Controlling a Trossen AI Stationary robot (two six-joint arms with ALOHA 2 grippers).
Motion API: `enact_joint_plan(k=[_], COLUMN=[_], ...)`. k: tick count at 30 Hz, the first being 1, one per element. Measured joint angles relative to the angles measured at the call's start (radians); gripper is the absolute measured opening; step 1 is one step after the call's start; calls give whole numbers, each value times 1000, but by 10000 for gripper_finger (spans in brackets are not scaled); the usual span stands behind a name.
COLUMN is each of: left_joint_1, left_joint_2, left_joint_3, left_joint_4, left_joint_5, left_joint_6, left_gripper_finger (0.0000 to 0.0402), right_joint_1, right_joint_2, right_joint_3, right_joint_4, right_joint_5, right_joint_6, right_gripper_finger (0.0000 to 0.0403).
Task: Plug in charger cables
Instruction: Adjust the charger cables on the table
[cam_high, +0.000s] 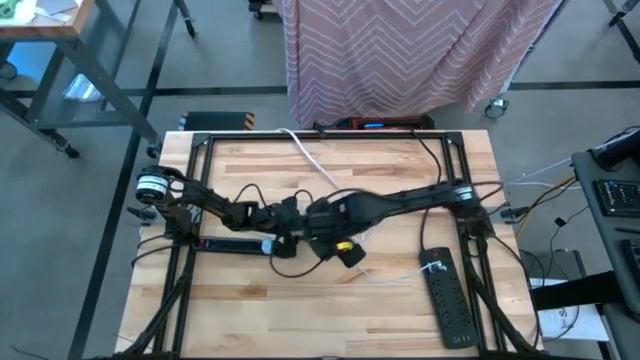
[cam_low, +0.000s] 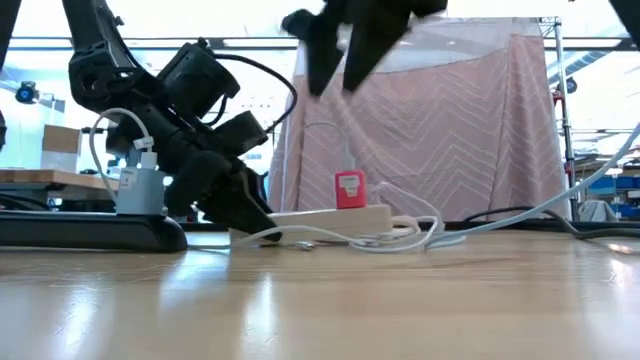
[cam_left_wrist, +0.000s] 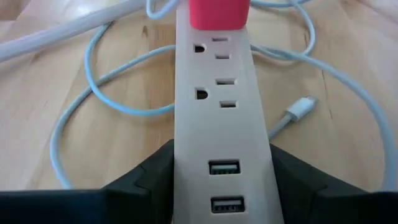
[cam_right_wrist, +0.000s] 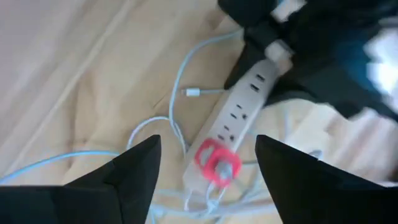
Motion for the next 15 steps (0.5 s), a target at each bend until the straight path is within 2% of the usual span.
enact_joint_plan(k=[3,7,15], left_joint_1=[-1,18,107], left_joint_2=[-50,-136,-329], left_joint_3=[30,82,203], left_joint_4=[-48,-157,-416], left_joint_5=[-27,-113,-112], left_joint_6=[1,33,46], left_gripper_finger=[177,177,177], right_joint_1=[0,-4,-16], right_joint_2=[-93,-218,-413], right_joint_3=[-2,-2,-20], right_joint_4=[28,64,82], right_joint_5=[-3,-3,-3], right_joint_6=[22,52,160], right_gripper_finger=[235,204,155])
